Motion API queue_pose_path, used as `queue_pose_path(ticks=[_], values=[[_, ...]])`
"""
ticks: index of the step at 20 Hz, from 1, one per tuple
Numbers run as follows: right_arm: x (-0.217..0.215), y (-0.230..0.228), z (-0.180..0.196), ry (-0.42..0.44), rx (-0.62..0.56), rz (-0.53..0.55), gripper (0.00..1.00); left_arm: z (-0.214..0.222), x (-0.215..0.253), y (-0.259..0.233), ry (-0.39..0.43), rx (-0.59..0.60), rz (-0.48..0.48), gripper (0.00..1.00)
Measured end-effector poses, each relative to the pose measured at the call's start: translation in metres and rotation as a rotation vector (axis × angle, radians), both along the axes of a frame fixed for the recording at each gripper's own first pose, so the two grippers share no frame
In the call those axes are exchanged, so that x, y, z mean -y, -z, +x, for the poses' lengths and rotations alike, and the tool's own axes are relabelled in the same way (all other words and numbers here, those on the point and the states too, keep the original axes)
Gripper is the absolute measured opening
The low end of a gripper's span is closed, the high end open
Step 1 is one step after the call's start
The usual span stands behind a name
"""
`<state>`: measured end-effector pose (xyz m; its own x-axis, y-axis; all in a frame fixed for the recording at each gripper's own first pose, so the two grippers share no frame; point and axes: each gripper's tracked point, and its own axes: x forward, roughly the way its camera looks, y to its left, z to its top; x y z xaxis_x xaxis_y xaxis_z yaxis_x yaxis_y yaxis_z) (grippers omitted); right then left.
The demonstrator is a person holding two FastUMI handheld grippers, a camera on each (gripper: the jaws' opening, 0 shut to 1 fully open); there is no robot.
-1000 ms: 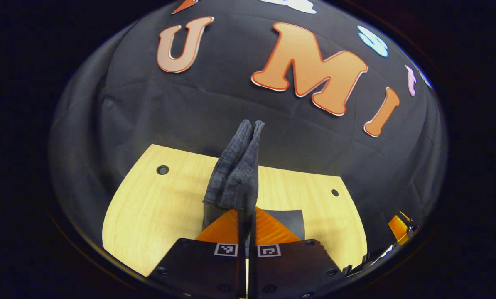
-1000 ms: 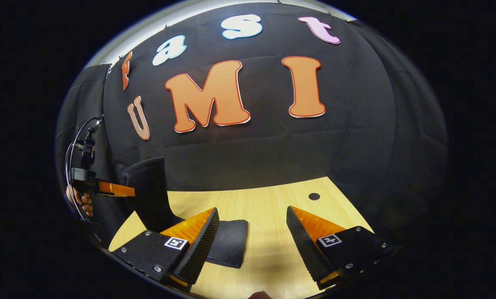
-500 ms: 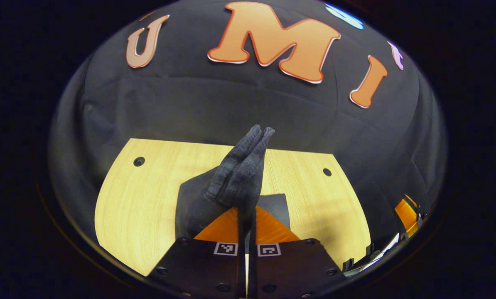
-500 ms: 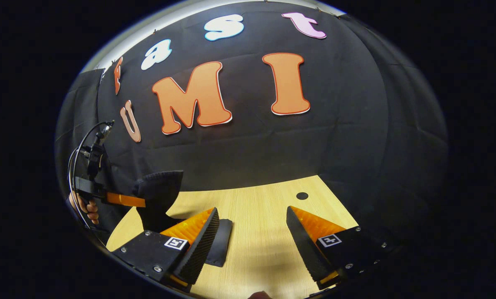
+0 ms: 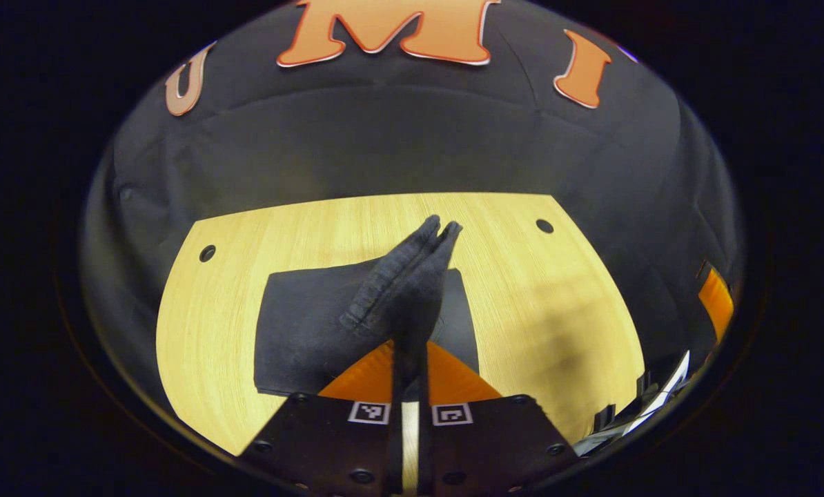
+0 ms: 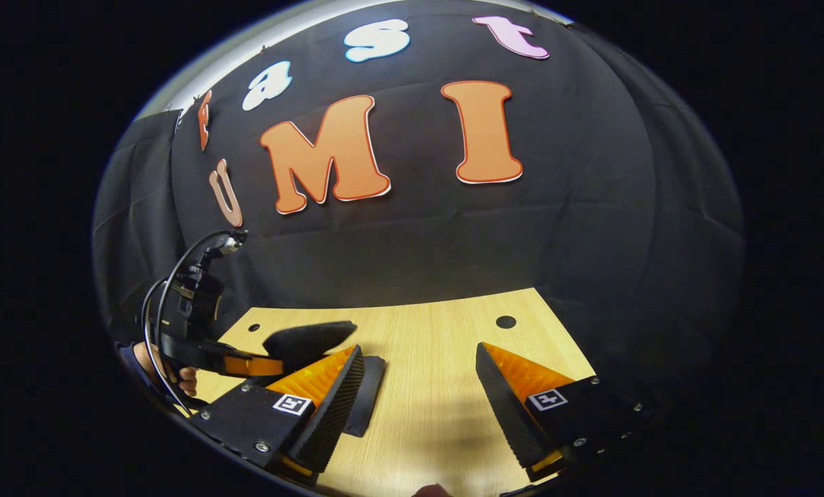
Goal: Grasp the waist and the cuffs of the jeans and fold them to make the two legs overlap; first hold the waist and fold one-third of the jeans toward the cuffs, then hold the cuffs and fold the remaining one-third in the same direction to finish folding.
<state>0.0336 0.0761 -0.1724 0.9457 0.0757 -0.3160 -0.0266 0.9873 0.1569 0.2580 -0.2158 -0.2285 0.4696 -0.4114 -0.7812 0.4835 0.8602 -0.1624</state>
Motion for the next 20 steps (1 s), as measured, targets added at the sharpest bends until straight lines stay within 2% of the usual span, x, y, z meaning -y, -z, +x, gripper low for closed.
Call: queue_pose_path(ticks=[1, 3, 5, 9, 11, 14, 15, 18, 20], values=[[0.000, -0.001, 0.001, -0.008, 0.005, -0.002, 0.98, -0.007, 0.010, -0.006, 0.019, 0.005, -0.033, 0.21], [-0.002, -0.004, 0.004, -0.021, 0.018, -0.002, 0.98, -0.014, 0.018, -0.019, 0.043, 0.048, -0.070, 0.27], [-0.004, -0.008, 0.008, -0.030, 0.046, -0.013, 0.98, -0.013, 0.014, -0.038, 0.049, 0.118, -0.075, 0.45], [-0.004, -0.025, 0.021, -0.046, 0.141, -0.082, 0.98, -0.010, -0.005, -0.081, -0.013, 0.245, -0.130, 0.82], [-0.004, -0.034, 0.029, -0.058, 0.197, -0.122, 1.00, -0.004, -0.022, -0.106, -0.065, 0.334, -0.158, 0.89], [-0.006, -0.049, 0.038, -0.069, 0.281, -0.165, 0.98, 0.002, -0.051, -0.146, -0.143, 0.521, -0.179, 0.89], [-0.008, -0.054, 0.041, -0.076, 0.315, -0.173, 0.98, 0.001, -0.057, -0.156, -0.164, 0.569, -0.191, 0.93], [-0.018, -0.070, 0.051, -0.109, 0.409, -0.181, 0.98, -0.008, -0.077, -0.187, -0.232, 0.745, -0.234, 0.93], [-0.027, -0.076, 0.055, -0.122, 0.448, -0.168, 0.98, -0.016, -0.086, -0.204, -0.252, 0.822, -0.272, 0.93]])
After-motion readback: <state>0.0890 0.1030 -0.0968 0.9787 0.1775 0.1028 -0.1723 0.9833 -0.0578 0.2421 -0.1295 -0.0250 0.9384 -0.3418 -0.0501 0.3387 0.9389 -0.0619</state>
